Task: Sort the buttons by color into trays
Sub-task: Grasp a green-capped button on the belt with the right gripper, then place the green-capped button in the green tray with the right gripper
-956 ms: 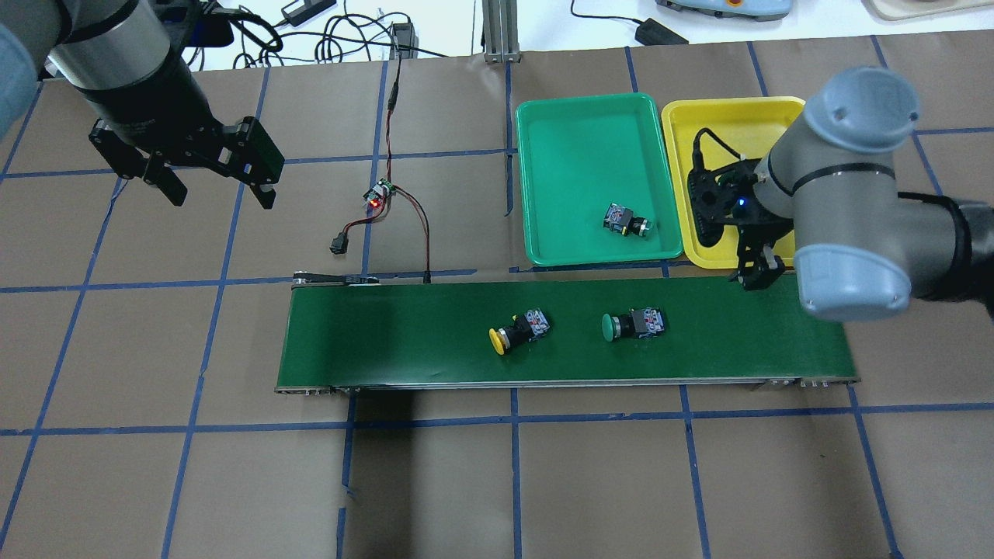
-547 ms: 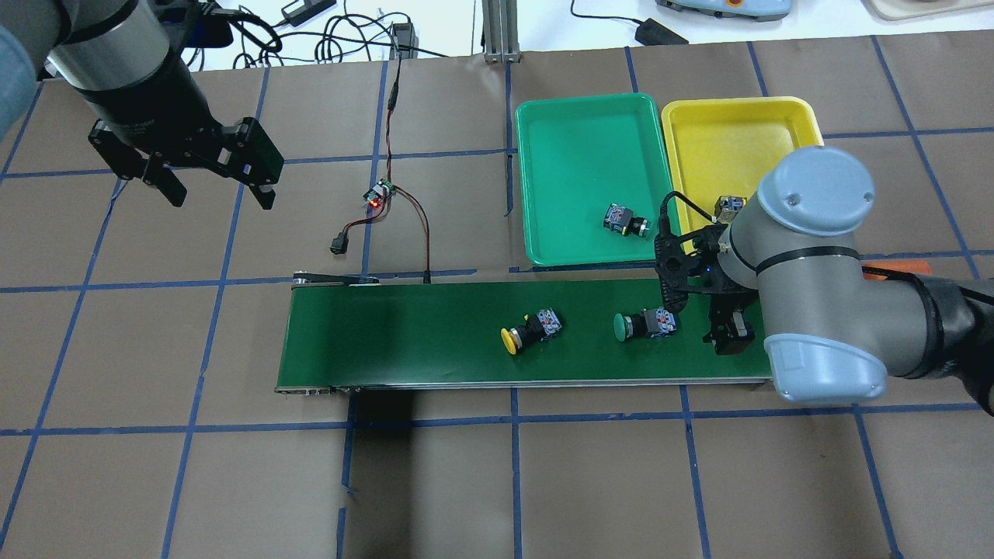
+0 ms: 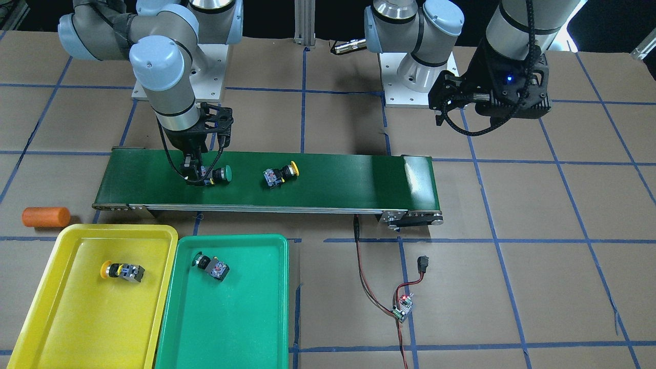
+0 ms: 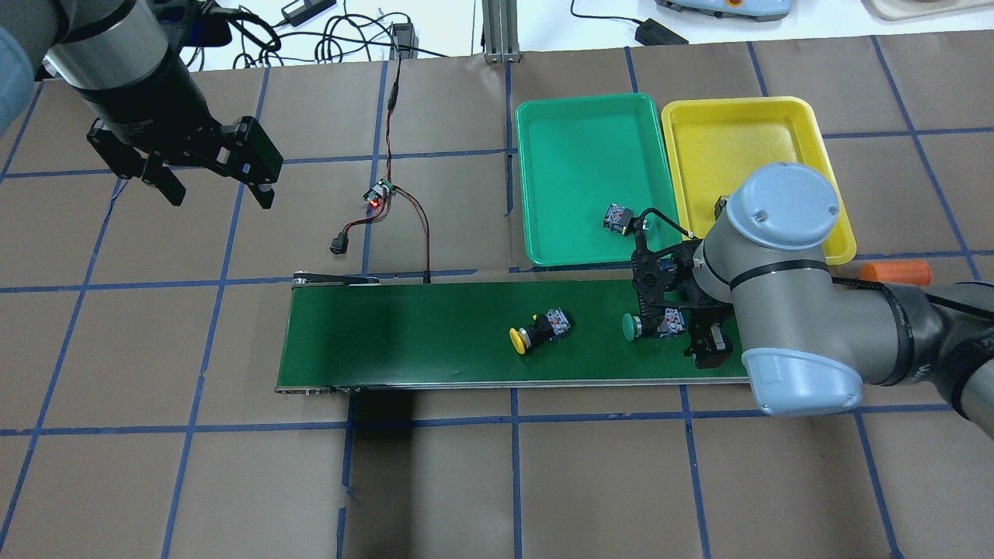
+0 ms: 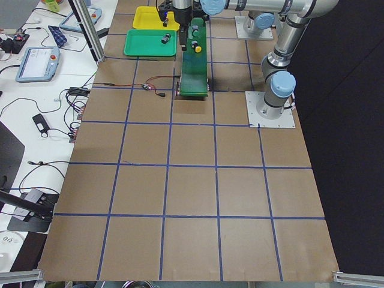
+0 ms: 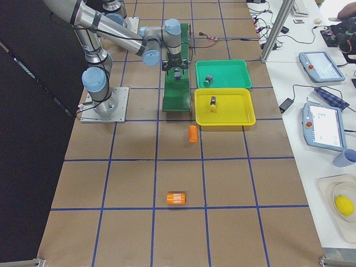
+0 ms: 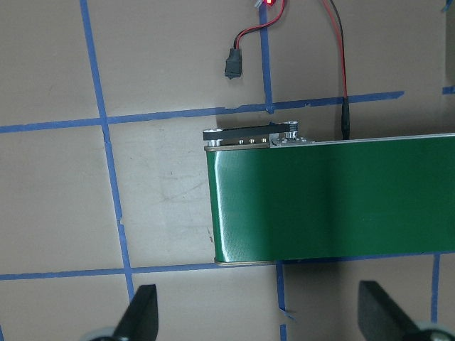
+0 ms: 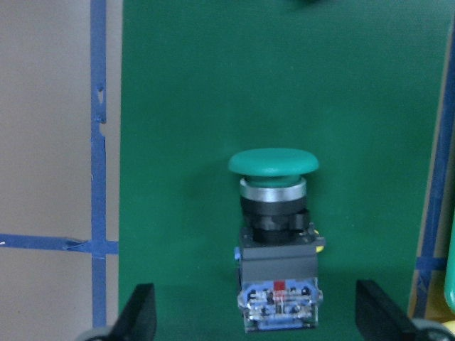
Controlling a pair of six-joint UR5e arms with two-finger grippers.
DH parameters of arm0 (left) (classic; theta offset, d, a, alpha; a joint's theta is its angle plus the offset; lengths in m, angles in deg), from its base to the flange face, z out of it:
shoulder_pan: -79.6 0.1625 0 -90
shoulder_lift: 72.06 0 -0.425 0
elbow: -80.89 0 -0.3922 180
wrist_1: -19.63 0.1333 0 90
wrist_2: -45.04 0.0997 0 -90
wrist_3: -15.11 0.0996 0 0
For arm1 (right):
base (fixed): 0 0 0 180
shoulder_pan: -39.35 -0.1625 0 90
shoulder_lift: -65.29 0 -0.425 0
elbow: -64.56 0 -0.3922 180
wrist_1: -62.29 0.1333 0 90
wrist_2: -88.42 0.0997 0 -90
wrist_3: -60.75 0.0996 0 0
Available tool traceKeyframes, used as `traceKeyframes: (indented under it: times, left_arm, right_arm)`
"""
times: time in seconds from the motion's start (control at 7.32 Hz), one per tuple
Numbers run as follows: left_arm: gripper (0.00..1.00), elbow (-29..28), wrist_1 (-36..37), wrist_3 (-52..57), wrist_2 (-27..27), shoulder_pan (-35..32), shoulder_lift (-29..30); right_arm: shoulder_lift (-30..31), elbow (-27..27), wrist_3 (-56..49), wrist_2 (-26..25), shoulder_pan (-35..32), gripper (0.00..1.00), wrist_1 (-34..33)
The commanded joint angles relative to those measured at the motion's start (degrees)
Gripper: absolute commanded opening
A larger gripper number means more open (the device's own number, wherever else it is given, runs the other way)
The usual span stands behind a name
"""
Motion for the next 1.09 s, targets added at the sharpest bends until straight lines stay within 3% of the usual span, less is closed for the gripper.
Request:
traceKeyframes:
  times: [0.0, 0.27, 0.55, 0.68, 0.96]
  left_arm:
    - [1.0, -0.02, 0.0, 0.07, 0.0, 0.02, 0.0]
    - [1.0, -0.02, 0.0, 0.07, 0.0, 0.02, 0.0]
    - [1.0, -0.11, 0.0, 0.07, 0.0, 0.02, 0.0]
    - [1.0, -0.11, 0.09, 0.07, 0.0, 0.02, 0.0]
    - [1.0, -0.02, 0.0, 0.07, -0.09, 0.02, 0.0]
  right_arm:
    - [-1.57, -0.97, -0.21, -0.3, -0.06, 0.75, -0.71]
    - [-1.39, -0.72, 0.14, -1.69, -0.06, 0.23, -0.98]
    - [-1.3, 0.77, 0.93, -3.46, -0.06, 0.18, -2.72]
    - [-2.61, 4.7, 1.72, -2.68, -0.15, 0.18, -3.17]
    - [-13.19, 18.72, 3.75, -3.11, -2.42, 0.2, -1.95]
